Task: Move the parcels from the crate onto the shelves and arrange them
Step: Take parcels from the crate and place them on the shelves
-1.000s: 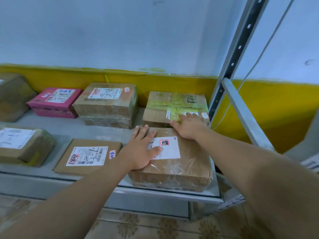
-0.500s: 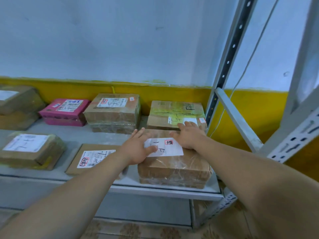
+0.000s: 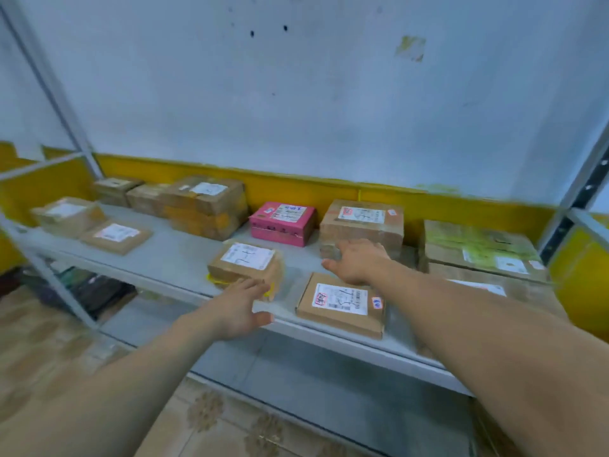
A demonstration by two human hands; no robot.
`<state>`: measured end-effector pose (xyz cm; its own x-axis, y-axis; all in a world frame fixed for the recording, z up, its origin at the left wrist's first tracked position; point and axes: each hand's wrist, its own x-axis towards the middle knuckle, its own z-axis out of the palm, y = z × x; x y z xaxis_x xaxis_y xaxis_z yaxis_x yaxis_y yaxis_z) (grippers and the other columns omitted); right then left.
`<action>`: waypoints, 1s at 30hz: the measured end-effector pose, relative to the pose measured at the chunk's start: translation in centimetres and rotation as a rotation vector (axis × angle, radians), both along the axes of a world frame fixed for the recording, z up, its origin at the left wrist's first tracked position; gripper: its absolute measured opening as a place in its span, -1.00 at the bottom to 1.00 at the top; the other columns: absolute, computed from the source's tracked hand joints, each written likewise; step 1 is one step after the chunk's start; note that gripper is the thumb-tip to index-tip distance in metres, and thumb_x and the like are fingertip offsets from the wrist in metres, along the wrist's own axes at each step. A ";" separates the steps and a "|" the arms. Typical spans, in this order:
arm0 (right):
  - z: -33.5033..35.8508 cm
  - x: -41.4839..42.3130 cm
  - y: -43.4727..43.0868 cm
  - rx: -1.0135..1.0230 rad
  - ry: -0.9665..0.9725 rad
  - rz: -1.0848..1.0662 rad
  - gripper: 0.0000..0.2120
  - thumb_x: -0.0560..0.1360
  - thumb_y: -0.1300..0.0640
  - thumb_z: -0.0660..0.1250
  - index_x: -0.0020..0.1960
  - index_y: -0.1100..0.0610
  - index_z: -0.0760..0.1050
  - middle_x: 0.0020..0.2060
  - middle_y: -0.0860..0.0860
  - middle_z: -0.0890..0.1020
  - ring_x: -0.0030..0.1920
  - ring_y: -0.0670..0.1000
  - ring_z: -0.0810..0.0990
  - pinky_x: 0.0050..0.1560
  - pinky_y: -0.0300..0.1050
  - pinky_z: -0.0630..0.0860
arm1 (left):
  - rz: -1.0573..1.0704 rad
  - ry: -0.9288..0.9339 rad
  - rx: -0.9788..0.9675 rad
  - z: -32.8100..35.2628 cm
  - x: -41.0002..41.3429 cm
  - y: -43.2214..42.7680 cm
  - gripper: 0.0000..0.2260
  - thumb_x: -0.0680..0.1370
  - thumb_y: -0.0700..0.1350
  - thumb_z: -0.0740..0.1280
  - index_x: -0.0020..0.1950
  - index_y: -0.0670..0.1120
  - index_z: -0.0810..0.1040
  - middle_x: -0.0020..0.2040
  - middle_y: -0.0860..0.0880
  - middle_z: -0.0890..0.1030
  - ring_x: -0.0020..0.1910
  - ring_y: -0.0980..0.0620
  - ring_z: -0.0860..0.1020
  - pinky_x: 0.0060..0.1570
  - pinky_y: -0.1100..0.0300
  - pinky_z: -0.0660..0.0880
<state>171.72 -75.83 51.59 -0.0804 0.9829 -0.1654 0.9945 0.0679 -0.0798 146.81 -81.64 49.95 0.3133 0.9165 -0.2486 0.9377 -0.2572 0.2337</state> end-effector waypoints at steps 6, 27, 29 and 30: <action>1.6 -16.7 2.0 0.026 0.006 0.266 -0.31 0.55 -0.37 0.04 0.54 0.01 0.25 0.49 0.09 0.37 0.45 0.20 0.34 0.42 0.16 0.26 | 0.208 0.058 -0.002 2.5 -13.2 -3.0 -0.38 0.59 0.18 0.24 0.58 0.03 0.14 0.57 0.01 0.15 0.53 -0.01 0.14 0.47 0.10 0.13; 3.1 -61.4 18.8 -0.095 0.066 0.889 -0.43 0.61 -0.22 0.17 0.52 0.06 0.28 0.40 0.12 0.46 0.35 0.16 0.45 0.29 0.03 0.42 | 0.824 0.126 0.020 4.1 -46.6 5.7 -0.44 0.59 0.16 0.24 0.55 0.06 0.20 0.52 0.00 0.28 0.47 -0.04 0.27 0.40 0.04 0.28; 2.5 -65.4 19.7 -0.102 0.071 0.930 -0.43 0.60 -0.23 0.19 0.52 0.02 0.29 0.38 0.09 0.48 0.31 0.15 0.49 0.23 0.03 0.45 | 0.851 0.116 0.014 3.7 -50.1 6.2 -0.44 0.59 0.17 0.24 0.55 0.06 0.20 0.51 0.00 0.28 0.46 -0.04 0.28 0.40 0.04 0.29; 2.1 -67.6 20.2 -0.104 0.074 0.945 -0.44 0.59 -0.23 0.20 0.50 0.01 0.31 0.37 0.08 0.50 0.28 0.13 0.50 0.20 0.02 0.47 | 0.865 0.108 0.015 3.5 -51.9 6.6 -0.44 0.59 0.16 0.25 0.54 0.06 0.21 0.51 0.00 0.29 0.45 -0.05 0.29 0.39 0.03 0.30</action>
<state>104.13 -55.60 53.71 -0.8477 0.4867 -0.2113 0.5241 0.8299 -0.1912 94.90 -75.05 53.42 -0.5189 0.8252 -0.2230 0.8220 0.5533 0.1348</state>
